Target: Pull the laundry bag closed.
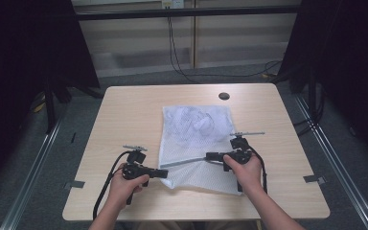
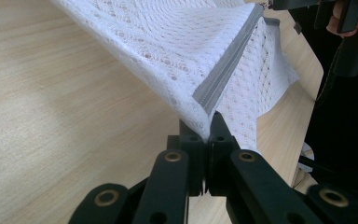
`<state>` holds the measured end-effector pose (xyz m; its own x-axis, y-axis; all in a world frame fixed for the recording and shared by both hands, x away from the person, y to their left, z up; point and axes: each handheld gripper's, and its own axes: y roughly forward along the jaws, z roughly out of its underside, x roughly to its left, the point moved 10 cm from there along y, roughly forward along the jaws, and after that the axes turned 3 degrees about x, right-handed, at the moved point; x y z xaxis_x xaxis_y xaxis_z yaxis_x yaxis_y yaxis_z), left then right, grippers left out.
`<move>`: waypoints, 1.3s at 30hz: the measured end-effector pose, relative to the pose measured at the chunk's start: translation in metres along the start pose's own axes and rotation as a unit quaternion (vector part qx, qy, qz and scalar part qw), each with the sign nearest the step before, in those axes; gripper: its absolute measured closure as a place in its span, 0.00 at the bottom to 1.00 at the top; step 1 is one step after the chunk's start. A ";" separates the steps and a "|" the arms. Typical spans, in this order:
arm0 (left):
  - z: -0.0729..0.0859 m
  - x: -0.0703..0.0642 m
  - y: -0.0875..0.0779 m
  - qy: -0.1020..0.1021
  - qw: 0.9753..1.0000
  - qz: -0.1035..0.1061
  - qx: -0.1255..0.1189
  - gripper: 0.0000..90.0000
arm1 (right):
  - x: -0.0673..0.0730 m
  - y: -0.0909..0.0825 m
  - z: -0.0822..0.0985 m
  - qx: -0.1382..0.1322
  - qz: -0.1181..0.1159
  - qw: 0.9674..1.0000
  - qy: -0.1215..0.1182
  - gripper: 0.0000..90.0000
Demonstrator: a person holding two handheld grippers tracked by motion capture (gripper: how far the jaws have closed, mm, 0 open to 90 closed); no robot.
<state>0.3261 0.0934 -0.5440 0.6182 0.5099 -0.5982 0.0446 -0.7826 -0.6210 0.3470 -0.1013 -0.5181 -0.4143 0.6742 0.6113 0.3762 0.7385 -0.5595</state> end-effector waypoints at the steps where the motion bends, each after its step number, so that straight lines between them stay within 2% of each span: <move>1: 0.000 0.000 0.000 -0.001 1.000 -0.001 -0.001 0.98 | 0.000 0.000 0.000 -0.001 0.001 1.000 -0.002 0.97; 14: 0.000 0.000 -0.001 -0.004 1.000 -0.003 0.000 0.98 | -0.002 0.000 0.000 -0.002 0.002 1.000 0.002 0.97; 17: 0.000 -0.001 -0.001 -0.005 1.000 0.000 -0.002 0.98 | -0.004 -0.002 0.001 -0.002 0.000 1.000 0.009 0.97; 19: 0.000 0.000 -0.001 -0.003 1.000 -0.001 0.001 0.98 | -0.003 -0.002 0.001 -0.003 0.002 1.000 0.002 0.97; 39: 0.000 -0.001 -0.001 -0.007 1.000 0.001 -0.001 0.98 | -0.004 -0.005 0.000 -0.002 0.003 1.000 -0.001 0.97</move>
<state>0.3254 0.0937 -0.5424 0.6073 0.5127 -0.6068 0.0452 -0.7849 -0.6180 0.3471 -0.1072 -0.5178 -0.4130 0.6792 0.6068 0.3823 0.7340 -0.5613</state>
